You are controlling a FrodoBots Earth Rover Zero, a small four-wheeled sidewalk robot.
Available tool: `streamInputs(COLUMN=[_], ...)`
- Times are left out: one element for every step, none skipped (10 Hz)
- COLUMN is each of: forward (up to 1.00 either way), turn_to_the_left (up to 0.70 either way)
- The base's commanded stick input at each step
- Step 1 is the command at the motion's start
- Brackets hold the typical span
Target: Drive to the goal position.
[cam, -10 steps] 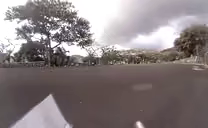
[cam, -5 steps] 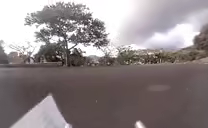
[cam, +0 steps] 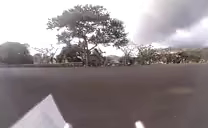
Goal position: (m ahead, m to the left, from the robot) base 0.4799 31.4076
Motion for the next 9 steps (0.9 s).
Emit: streamInputs(forward=[0.00,0.00,0.00,0.00,0.00,0.00,0.00,0.00,0.00], turn_to_the_left=[0.00,0.00,0.00,0.00,0.00,0.00,0.17,0.69,0.95])
